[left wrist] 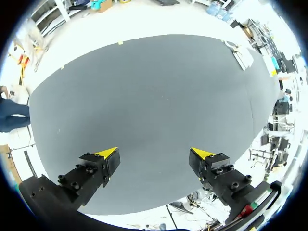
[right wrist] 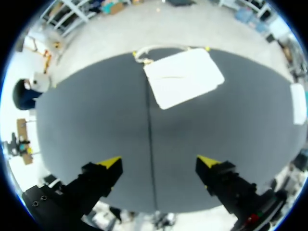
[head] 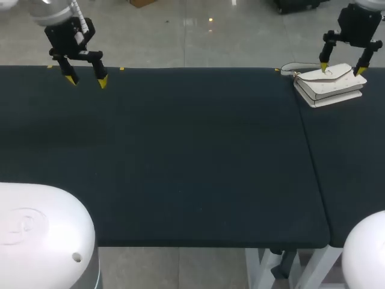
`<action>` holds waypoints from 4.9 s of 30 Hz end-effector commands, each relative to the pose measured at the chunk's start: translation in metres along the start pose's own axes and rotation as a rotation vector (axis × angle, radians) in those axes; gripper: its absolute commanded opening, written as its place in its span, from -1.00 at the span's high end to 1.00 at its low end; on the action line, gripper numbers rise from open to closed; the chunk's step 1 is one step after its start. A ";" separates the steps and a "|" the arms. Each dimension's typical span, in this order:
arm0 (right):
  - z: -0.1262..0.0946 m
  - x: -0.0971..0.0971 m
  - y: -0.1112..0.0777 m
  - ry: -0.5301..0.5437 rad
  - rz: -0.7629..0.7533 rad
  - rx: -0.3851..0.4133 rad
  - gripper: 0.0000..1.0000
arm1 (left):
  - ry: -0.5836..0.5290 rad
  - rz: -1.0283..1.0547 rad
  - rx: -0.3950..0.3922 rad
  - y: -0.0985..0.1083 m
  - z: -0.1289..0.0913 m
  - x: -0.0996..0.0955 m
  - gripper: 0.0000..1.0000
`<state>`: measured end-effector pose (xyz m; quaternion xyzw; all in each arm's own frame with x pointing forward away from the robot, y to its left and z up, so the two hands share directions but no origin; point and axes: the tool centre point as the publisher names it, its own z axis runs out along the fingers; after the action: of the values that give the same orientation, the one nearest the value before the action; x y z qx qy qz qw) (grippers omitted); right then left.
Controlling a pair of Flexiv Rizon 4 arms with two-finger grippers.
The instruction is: Pick up the bag, open it, inspect its contents, close it, and place it on the opposite side
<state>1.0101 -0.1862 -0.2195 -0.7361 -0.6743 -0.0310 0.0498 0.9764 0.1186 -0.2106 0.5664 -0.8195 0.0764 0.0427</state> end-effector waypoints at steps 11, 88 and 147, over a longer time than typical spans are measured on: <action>0.019 -0.049 0.026 0.209 0.045 0.048 -1.00 | 0.311 0.726 0.273 0.028 0.028 0.030 -1.00; 0.090 -0.157 0.171 0.292 0.050 -0.073 -0.59 | 0.402 1.268 0.394 0.007 0.079 0.060 -1.00; 0.103 -0.083 0.120 0.314 -0.188 -0.038 1.00 | 0.402 1.268 0.394 0.007 0.079 0.060 -1.00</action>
<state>1.1286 -0.2739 -0.3372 -0.6562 -0.7229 -0.1596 0.1463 0.9492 0.0517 -0.2782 -0.0493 -0.9398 0.3360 0.0371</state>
